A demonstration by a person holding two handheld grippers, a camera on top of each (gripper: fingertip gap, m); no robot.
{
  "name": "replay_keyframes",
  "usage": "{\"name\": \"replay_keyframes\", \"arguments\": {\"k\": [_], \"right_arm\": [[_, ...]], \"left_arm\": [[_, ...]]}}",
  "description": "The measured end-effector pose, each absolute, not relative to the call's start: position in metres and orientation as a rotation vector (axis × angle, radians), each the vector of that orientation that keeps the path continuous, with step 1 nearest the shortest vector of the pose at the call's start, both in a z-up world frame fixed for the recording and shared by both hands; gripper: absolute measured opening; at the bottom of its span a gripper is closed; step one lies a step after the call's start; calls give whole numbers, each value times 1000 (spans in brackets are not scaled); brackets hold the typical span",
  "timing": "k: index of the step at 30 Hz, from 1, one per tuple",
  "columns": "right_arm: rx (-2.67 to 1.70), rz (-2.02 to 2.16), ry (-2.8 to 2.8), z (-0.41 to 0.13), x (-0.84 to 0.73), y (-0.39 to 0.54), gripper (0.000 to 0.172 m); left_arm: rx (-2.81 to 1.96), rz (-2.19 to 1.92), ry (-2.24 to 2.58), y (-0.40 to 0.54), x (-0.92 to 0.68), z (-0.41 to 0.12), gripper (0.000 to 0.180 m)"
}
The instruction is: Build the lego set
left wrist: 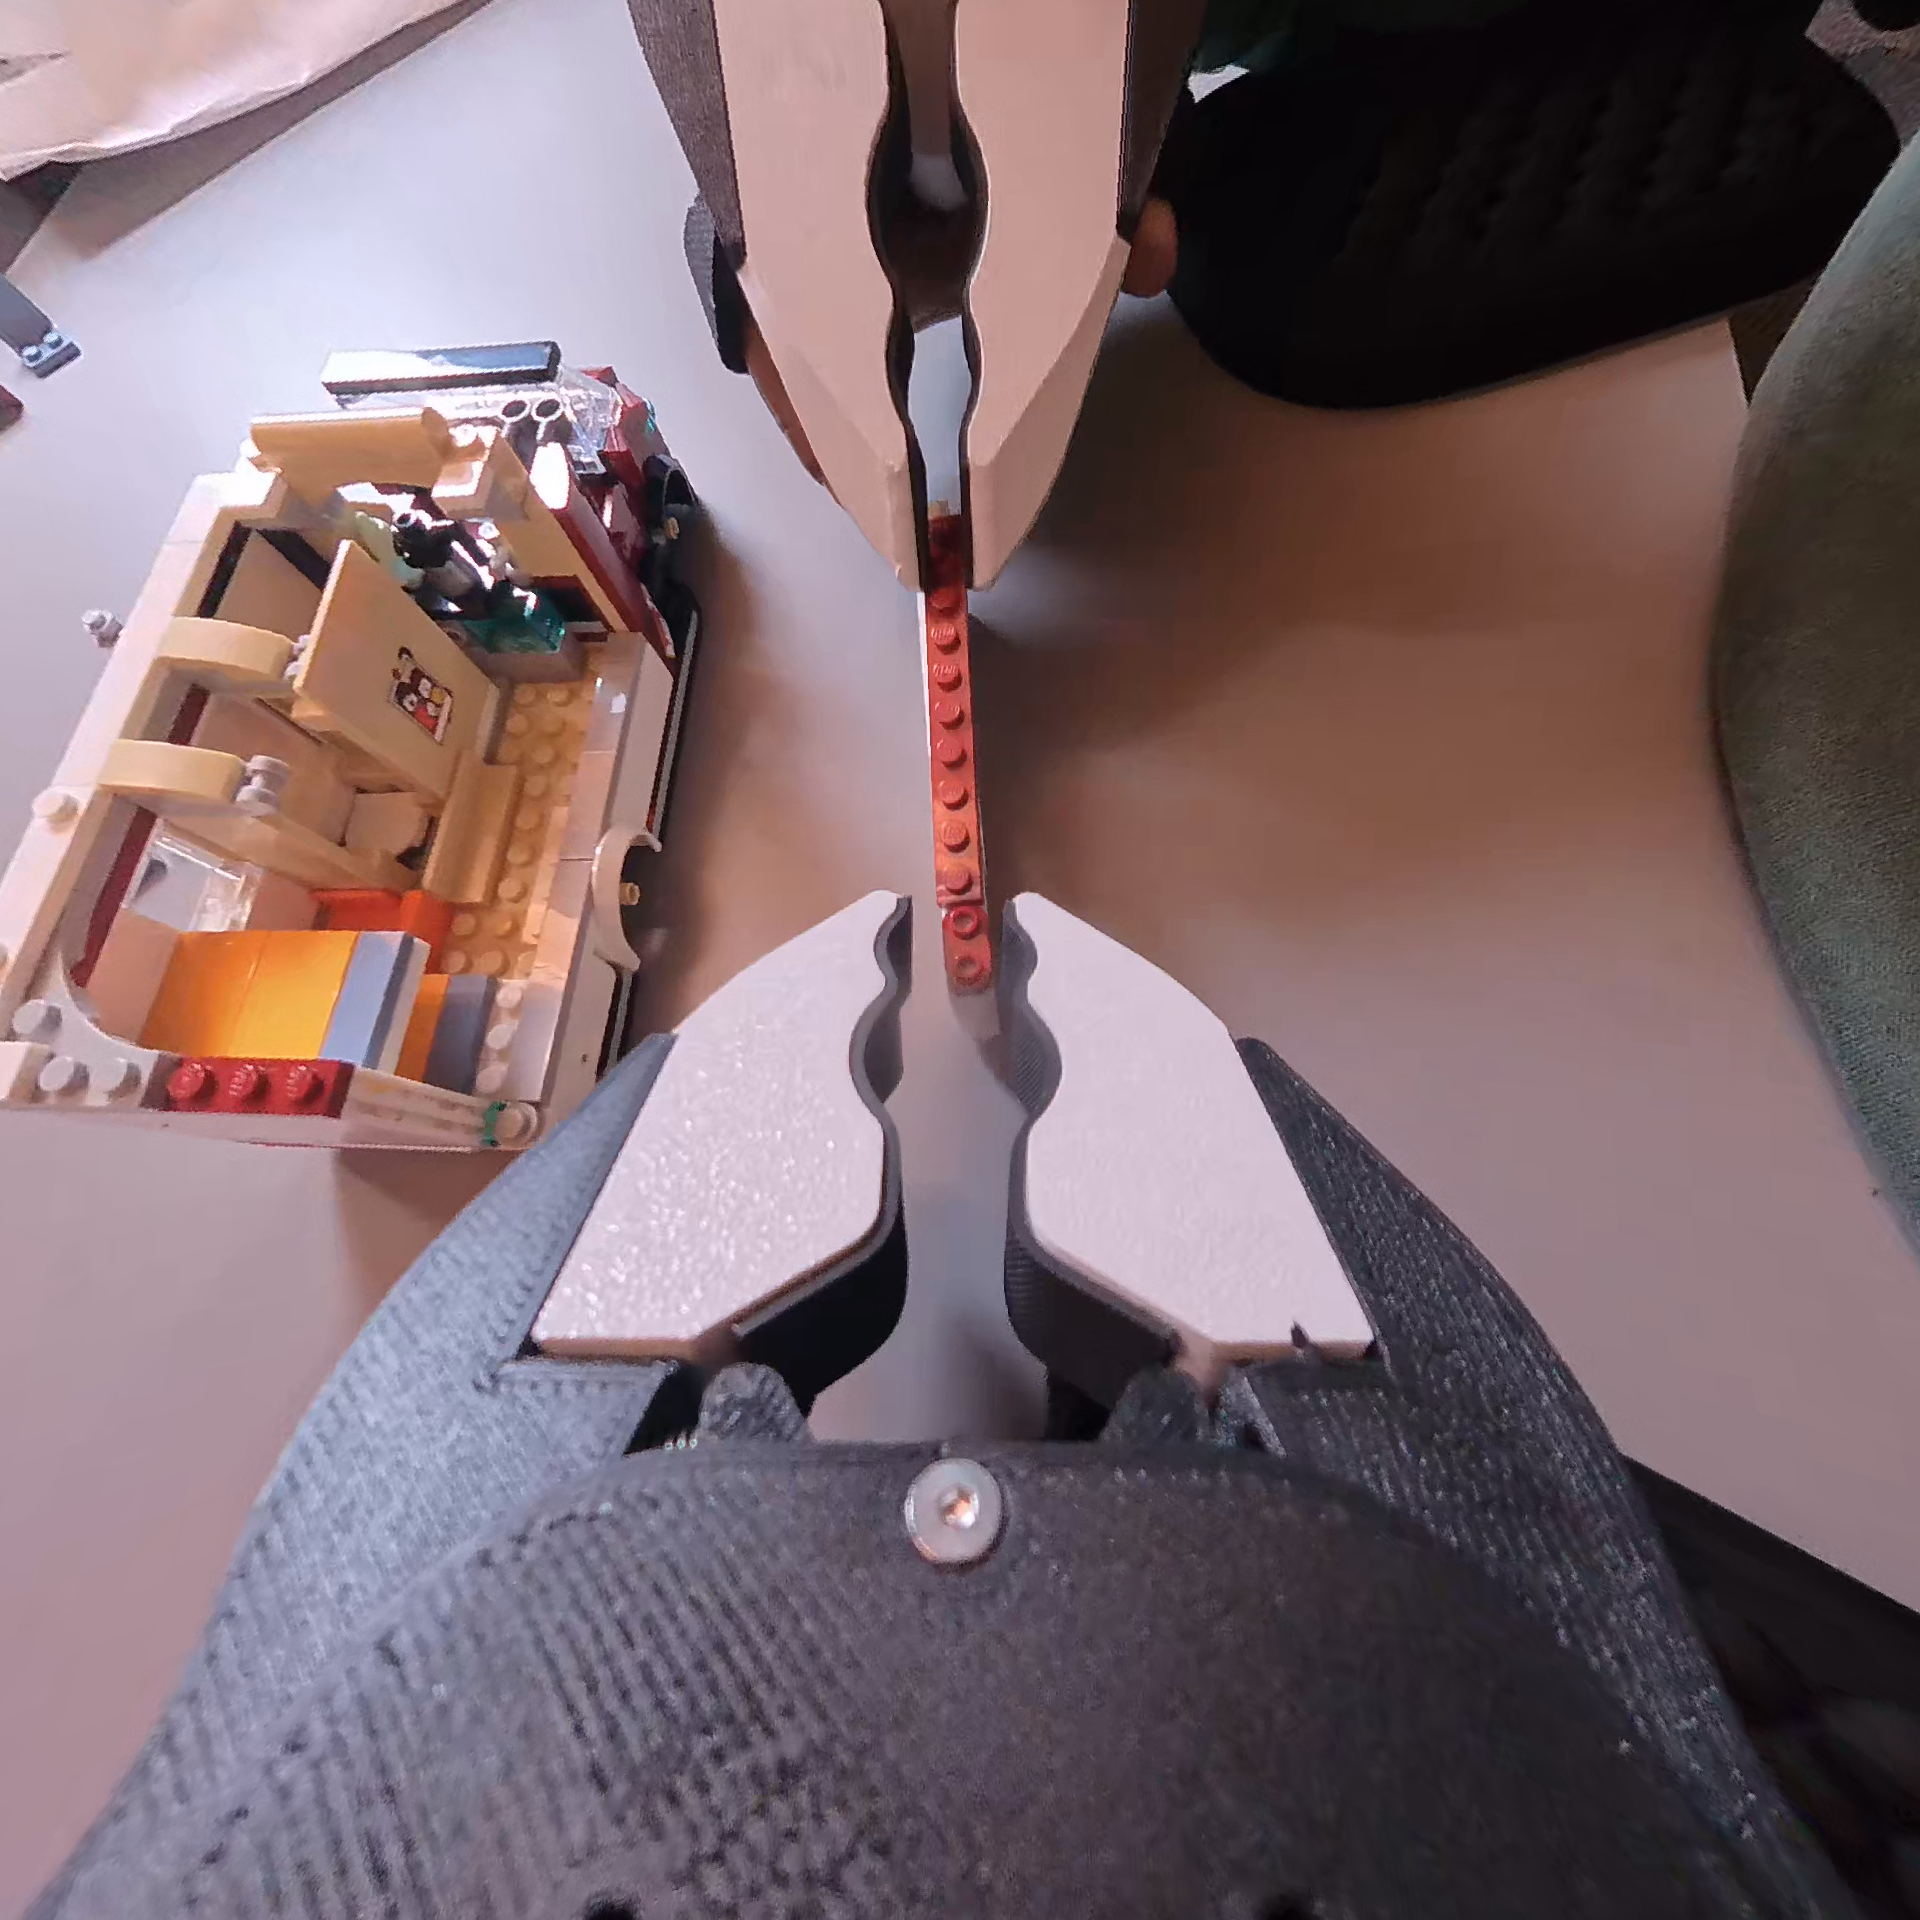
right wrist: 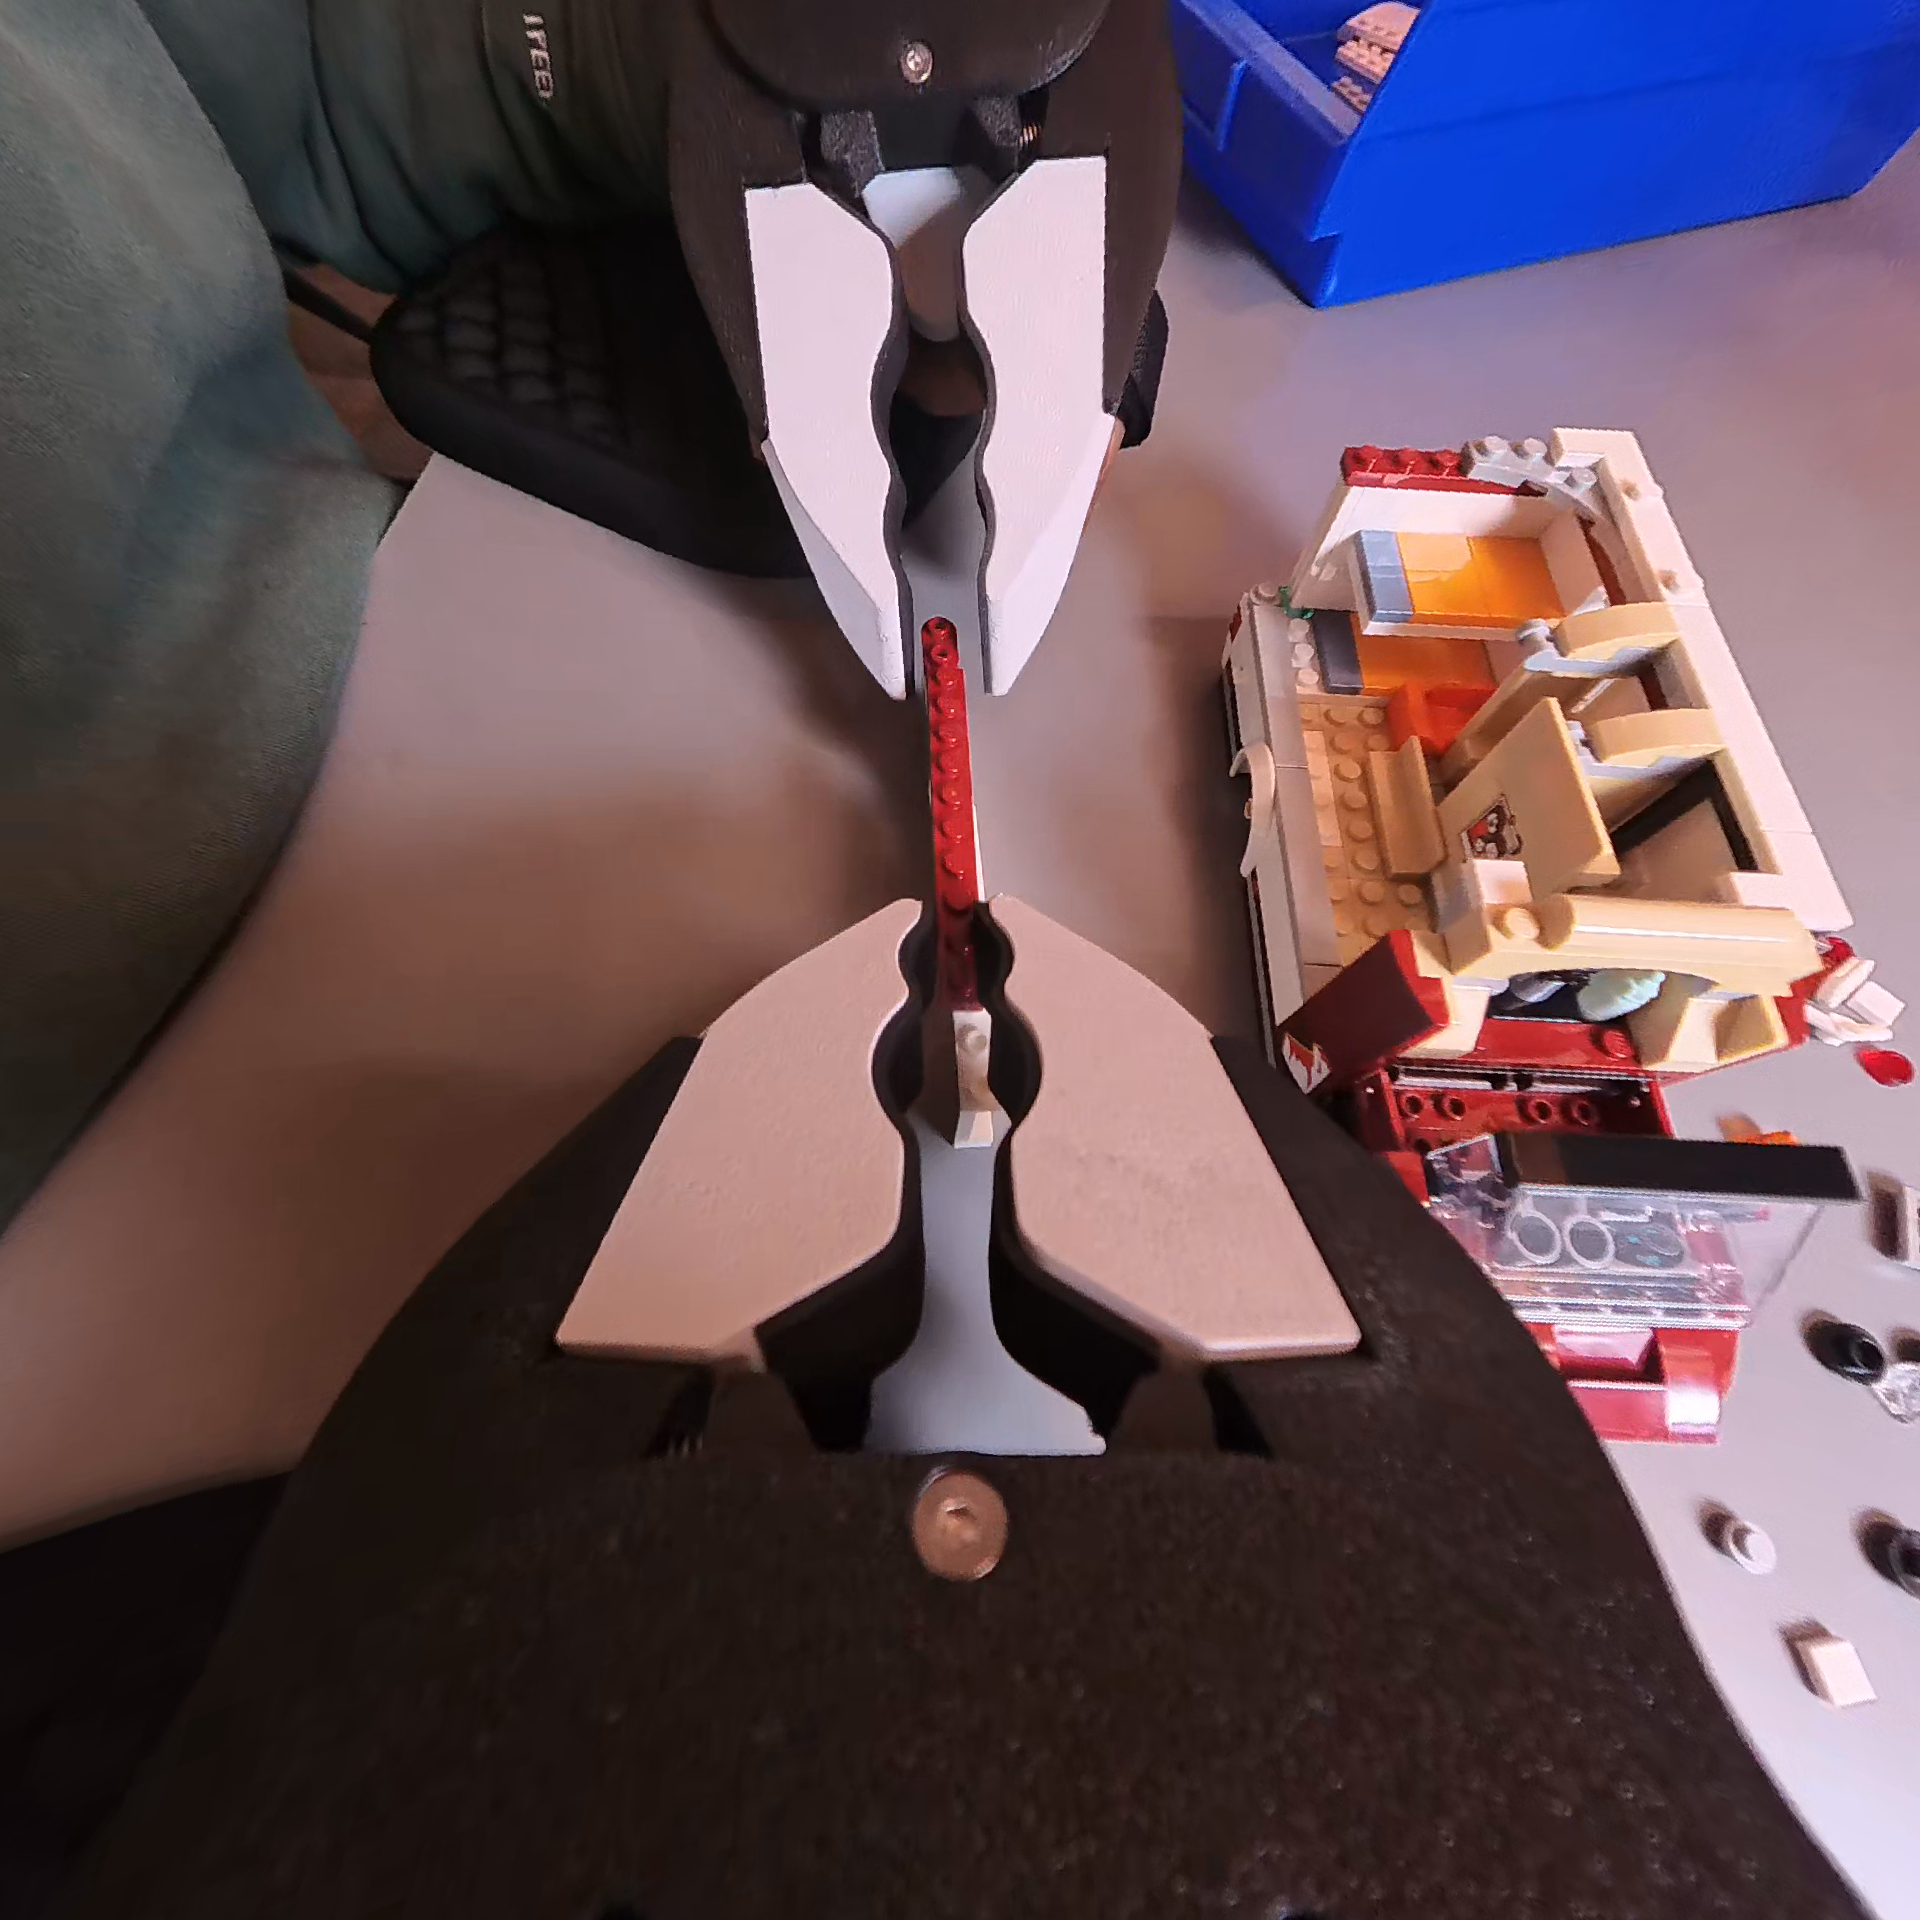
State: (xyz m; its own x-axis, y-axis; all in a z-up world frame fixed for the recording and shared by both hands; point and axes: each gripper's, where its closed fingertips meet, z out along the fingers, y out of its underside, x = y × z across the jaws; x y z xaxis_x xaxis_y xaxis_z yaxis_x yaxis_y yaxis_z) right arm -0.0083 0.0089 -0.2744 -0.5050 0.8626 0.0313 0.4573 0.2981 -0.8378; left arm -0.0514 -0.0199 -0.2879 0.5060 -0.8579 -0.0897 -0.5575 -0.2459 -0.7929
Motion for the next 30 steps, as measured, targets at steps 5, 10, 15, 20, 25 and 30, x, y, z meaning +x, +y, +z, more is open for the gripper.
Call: {"name": "replay_keyframes", "arguments": {"k": [5, 10, 15, 20, 25, 30], "right_arm": [[-1176, 1075, -2099, -278, -9, 10, 6], [-1183, 1061, -2102, -279, -9, 10, 7], [-1181, 1056, -2107, -279, -8, 9, 8], [-1177, 1027, -2116, -279, -8, 7, 7], [-1169, 992, -2121, -280, -8, 7, 6], [-1148, 954, -2124, -280, -7, 6, 7]], "left_arm": [[-1917, -498, 1134, -19, -47, -282, 16], [-1934, -484, 1109, -16, -48, -283, 9], [-1944, -471, 1105, -17, -48, -283, 9], [-1941, -471, 1113, -17, -48, -284, 9], [-1932, -435, 1128, -17, -48, -284, 9], [-1926, -427, 1130, -17, -48, -284, 9]]}}
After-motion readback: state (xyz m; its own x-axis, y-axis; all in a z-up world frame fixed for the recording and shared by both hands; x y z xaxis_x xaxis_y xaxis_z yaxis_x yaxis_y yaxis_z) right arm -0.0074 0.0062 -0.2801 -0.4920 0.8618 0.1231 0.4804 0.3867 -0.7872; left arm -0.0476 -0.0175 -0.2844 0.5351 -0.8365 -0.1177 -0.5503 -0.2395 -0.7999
